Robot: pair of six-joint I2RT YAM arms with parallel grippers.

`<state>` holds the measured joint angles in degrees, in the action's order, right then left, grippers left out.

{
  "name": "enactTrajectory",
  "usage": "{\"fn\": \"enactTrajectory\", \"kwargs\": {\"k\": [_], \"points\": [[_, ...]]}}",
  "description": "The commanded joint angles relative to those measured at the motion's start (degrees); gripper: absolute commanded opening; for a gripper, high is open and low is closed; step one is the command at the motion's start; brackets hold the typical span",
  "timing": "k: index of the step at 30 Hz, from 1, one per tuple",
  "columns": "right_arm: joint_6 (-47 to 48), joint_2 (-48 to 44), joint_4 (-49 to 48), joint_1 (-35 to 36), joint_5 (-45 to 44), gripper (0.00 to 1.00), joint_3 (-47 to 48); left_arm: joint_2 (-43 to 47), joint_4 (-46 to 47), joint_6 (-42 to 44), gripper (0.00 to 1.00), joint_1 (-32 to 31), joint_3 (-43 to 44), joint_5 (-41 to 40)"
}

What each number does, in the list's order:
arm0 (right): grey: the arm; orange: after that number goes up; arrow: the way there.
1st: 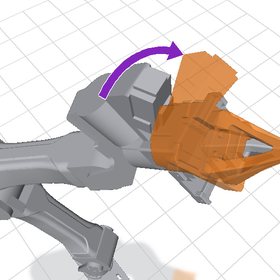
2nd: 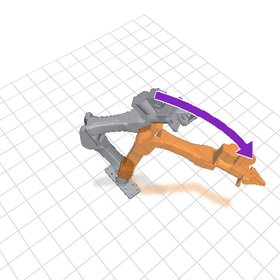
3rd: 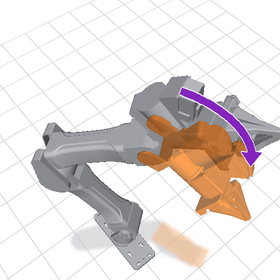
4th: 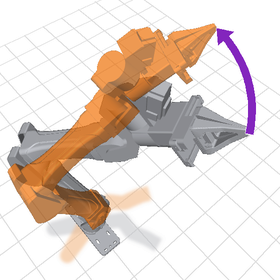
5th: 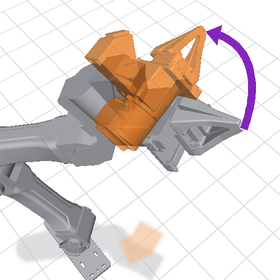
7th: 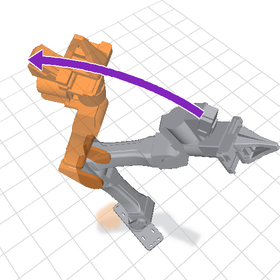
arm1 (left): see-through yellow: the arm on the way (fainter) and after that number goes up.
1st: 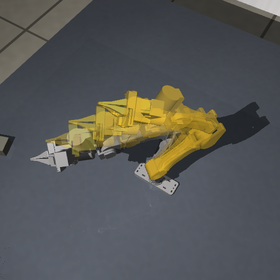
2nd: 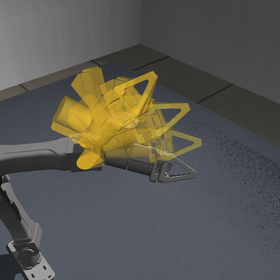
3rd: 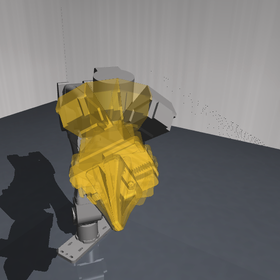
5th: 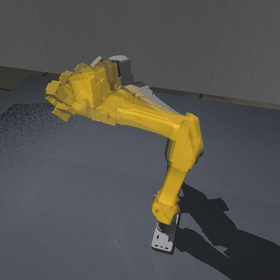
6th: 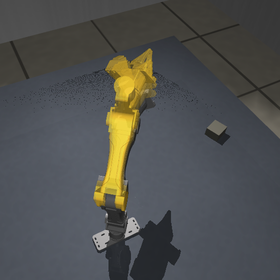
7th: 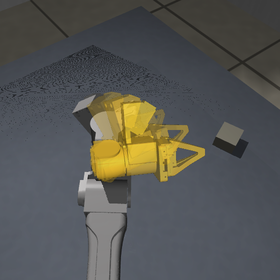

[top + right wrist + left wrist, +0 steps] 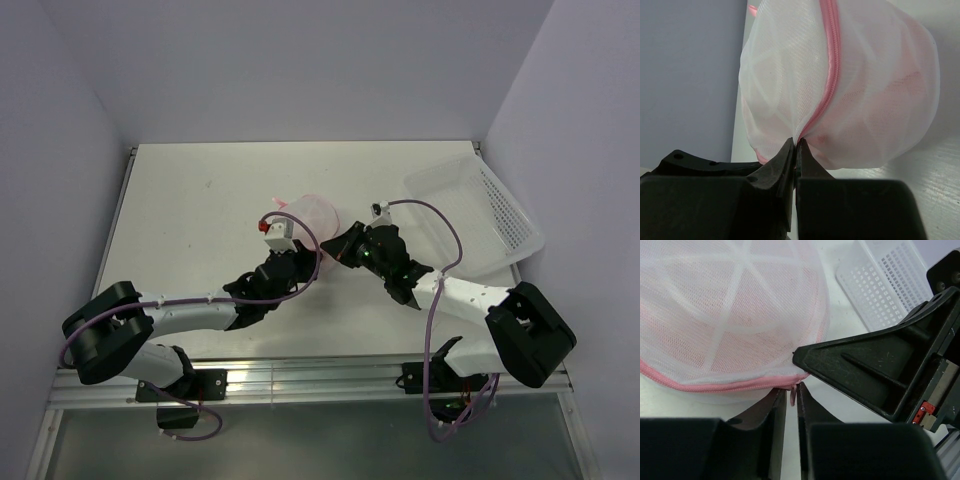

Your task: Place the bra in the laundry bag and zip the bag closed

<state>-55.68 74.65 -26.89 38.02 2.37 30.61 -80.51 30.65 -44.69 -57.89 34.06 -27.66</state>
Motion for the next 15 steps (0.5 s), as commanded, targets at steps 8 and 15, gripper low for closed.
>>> {"fn": "enactTrajectory", "kwargs": {"k": [8,15], "points": [[0.5,-2.6,-0.3,0.5,-0.7,0.00,-0.3,-0.1,2.8,1.4,0.00,0.0,2.4,-0.3],[3.2,-3.2,0.6,0.2,-0.5,0.00,-0.4,2.9,-0.3,3.3,0.00,0.1,0.1,-2.0]]}}
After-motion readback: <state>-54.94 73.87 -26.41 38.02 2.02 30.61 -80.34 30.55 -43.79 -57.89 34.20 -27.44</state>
